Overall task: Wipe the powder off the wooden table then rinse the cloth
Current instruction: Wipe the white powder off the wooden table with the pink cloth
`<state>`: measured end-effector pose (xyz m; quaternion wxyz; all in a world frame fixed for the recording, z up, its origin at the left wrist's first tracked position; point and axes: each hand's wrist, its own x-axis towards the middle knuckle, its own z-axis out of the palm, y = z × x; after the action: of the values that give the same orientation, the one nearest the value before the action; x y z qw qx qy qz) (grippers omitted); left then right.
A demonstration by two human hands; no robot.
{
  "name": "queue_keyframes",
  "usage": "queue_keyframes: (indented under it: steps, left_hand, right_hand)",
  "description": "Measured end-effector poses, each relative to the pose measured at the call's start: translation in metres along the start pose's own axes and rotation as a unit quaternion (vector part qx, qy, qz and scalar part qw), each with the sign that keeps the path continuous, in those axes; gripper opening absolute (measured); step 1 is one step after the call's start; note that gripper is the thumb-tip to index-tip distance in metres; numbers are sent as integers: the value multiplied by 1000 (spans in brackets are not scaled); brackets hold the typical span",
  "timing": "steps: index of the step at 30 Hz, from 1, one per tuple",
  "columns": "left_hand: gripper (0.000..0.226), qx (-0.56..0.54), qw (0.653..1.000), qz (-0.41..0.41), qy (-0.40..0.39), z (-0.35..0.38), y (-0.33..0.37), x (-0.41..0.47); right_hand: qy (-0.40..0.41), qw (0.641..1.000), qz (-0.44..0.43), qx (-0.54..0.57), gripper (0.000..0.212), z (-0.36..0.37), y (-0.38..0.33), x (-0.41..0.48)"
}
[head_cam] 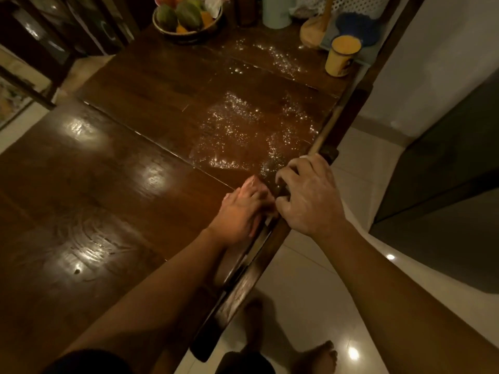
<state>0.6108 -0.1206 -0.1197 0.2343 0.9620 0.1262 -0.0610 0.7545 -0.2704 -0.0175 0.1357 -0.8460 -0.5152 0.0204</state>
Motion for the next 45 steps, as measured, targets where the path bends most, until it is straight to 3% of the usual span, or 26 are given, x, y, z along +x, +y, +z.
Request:
queue_keyframes:
  steps: [3, 5, 8, 10, 12, 15, 18, 21, 23, 25, 29, 34, 39, 40, 42, 45]
  left_hand:
    - [45, -18, 997, 64, -45, -5, -26, -52]
    - [43, -21, 998, 52, -29, -11, -54, -78]
    - [61, -53, 992, -105, 54, -19, -72, -63]
    - [58, -4, 973, -218, 78, -21, -60, -29]
    - [53, 52, 961, -260, 82, -17, -39, 6]
    - [63, 82, 970, -225, 42, -13, -5, 46]
    - [77, 148, 984, -76, -64, -5, 6, 50]
    - [57, 23, 998, 57, -31, -8, -23, 7]
    - [57, 1, 1000, 28, -2, -16, -48, -21]
    - [58, 13, 997, -73, 26, -27, -56, -27]
    - [62, 33, 981, -184, 52, -37, -43, 19]
    - [88, 118, 985, -125, -5, -23, -27, 81]
    - [55, 43, 998, 31, 28, -26, -39, 52]
    - [54, 9, 999, 32, 22, -28, -47, 41]
    - [57, -33, 999, -40, -3, -31, -49, 38]
    - [56, 6, 987, -158, 20, -19, -14, 70]
  right_hand:
    - [5, 1000, 3, 13, 38, 0, 0, -1]
    - [4, 1000, 5, 25, 30, 0, 0, -1]
    - [3, 999, 7, 44, 15, 2, 2, 0]
    - [-3, 999, 8, 44, 13, 3, 2, 0]
    - [-4, 999, 10, 37, 13, 4, 1, 0]
    - [-2, 999, 13, 29, 15, 4, 0, 0]
    - [-3, 999, 13, 36, 16, 3, -1, 0]
    - [-3, 999, 17, 33, 14, 2, -1, -1]
    - [-7, 999, 21, 33, 14, 1, -2, 1]
    - [-22, 999, 25, 25, 14, -1, -4, 2]
    - [-42, 999, 20, -2, 14, -5, -6, 4]
    - [-97, 994, -44, -23, 28, -16, 6, 16]
    - [-105, 986, -114, 69, 31, -29, 34, 39]
    - [-83, 985, -114, 95, 33, -33, 42, 47]
    - [-39, 990, -94, 97, 37, -41, 63, 67]
    - [-39, 996, -44, 60, 42, -48, 105, 104]
